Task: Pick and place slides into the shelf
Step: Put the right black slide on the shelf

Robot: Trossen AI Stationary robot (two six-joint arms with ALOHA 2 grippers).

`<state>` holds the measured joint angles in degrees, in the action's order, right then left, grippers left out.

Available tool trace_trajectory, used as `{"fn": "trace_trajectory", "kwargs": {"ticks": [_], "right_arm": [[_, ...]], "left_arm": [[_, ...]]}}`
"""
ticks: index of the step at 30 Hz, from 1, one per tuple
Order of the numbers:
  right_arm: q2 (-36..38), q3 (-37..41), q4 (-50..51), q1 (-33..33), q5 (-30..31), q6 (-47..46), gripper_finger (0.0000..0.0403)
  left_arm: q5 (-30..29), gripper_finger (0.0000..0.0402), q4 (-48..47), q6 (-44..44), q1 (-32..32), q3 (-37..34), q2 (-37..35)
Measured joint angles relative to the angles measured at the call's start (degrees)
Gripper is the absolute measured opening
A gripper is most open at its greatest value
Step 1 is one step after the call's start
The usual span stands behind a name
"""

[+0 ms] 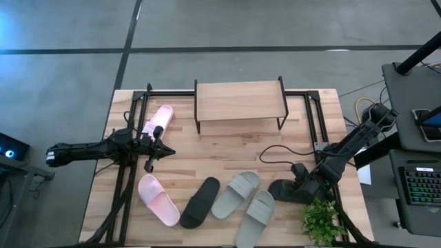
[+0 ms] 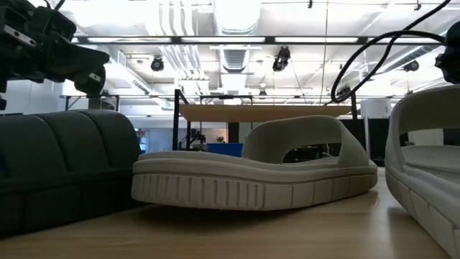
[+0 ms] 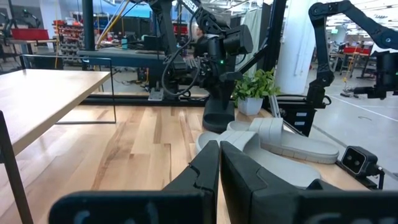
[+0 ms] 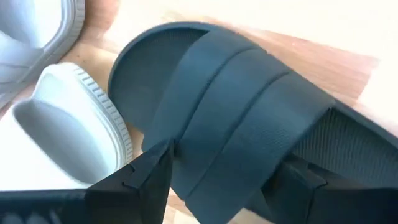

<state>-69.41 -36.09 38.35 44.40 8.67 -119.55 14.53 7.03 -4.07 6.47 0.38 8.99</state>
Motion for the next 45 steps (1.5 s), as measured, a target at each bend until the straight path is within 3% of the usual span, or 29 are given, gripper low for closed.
{"fn": "trace_trajectory", "kwargs": {"ticks": [11,19,25,36,45], "right_arm": [[0.04,3.2,-0.82,0.04,3.47,-1.54,0.0077],[0.09,3.84,-0.18,0.0,7.09,-1.27,0.0018],[0.14,3.87,0.19,0.0,9.69,-1.74,0.0011],[3.29,-1.49,9.65,-0.69,33.34,-4.94,0.0009],[7.04,-10.59,9.52,-2.95,50.29,5.0,0.0013]], "left_arm": [[0.0,0.0,0.0,0.01,0.0,0.0,-0.02],[0.0,0.0,0.0,0.01,-0.01,0.0,0.02],[0.01,0.0,0.02,0.01,-0.01,0.0,-0.03],[0.0,0.0,0.0,0.0,0.01,0.0,0.02],[0.0,0.0,0.02,-0.01,-0.01,0.0,0.02]]}}
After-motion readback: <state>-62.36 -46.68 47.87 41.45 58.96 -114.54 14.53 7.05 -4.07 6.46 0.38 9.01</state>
